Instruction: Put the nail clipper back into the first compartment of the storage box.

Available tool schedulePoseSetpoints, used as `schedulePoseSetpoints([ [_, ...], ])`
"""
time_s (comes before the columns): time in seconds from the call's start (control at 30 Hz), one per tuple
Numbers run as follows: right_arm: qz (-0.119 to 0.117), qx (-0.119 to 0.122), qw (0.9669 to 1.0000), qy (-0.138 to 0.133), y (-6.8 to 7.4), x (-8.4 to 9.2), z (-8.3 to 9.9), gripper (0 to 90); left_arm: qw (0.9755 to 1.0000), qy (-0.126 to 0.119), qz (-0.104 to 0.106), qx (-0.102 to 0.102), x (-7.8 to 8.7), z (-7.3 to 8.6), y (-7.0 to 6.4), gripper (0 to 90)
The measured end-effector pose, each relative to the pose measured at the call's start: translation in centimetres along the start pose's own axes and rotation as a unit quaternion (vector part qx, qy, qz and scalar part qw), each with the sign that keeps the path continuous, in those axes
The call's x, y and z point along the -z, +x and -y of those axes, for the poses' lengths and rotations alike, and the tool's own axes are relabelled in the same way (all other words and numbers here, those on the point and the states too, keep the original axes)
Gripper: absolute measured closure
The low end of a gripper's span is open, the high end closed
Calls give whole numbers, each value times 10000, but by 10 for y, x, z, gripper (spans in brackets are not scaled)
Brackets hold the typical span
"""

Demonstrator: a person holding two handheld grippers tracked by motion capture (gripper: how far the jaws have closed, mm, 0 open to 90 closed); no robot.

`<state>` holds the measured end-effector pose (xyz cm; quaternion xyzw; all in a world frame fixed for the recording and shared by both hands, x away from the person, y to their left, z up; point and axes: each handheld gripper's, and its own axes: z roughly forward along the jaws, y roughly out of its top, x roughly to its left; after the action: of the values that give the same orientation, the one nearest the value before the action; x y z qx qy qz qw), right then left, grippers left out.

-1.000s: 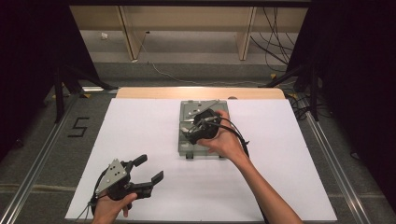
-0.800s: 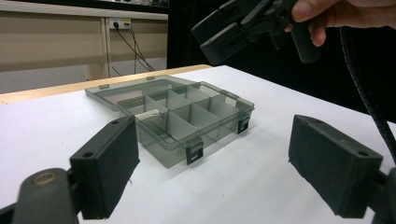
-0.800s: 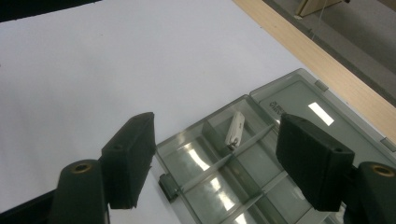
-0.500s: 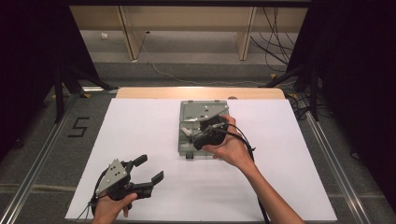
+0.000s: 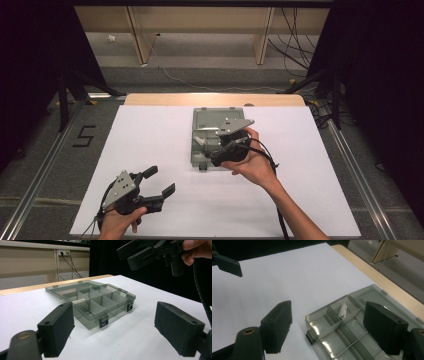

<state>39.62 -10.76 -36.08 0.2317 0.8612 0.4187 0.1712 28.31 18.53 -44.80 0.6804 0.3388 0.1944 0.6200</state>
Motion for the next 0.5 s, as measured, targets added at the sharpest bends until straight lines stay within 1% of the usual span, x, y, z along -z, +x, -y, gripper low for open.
schedulePoseSetpoints([
  [0.07,9,-18,10000,-32,1,1,2,240,10000,-5,5,6,0,0,0,158],
  [0.13,-10,-12,10000,-68,2,3,4,238,10000,7,-34,-3,0,0,0,158],
  [0.17,-24,-23,10000,-71,2,4,4,236,9997,-77,-10,-223,-1,-1,3,158],
  [0.2,-19,7,9999,-134,2,4,5,233,9998,-50,-54,-174,0,-1,3,158],
  [0.23,-62,-25,9999,-120,3,5,6,233,10000,-46,-12,-80,0,-1,1,158],
  [0.27,-34,-3,9998,-170,3,5,7,233,10000,-57,-11,-69,0,-1,1,158],
  [0.3,-80,-26,9999,-144,4,6,8,232,9999,-85,-13,-141,0,-1,2,158],
  [0.37,-53,-2,9998,-196,4,6,11,229,9999,-74,-14,-103,0,-1,1,158],
  [0.4,-92,-11,9998,-188,5,7,12,228,9999,-78,1,-124,0,-1,2,158],
  [0.43,-82,-16,9998,-204,5,7,14,225,9999,-115,40,-112,0,-1,2,158],
  [0.5,-67,15,9996,-271,5,8,16,218,9999,-79,-4,-121,0,-1,2,158],
])
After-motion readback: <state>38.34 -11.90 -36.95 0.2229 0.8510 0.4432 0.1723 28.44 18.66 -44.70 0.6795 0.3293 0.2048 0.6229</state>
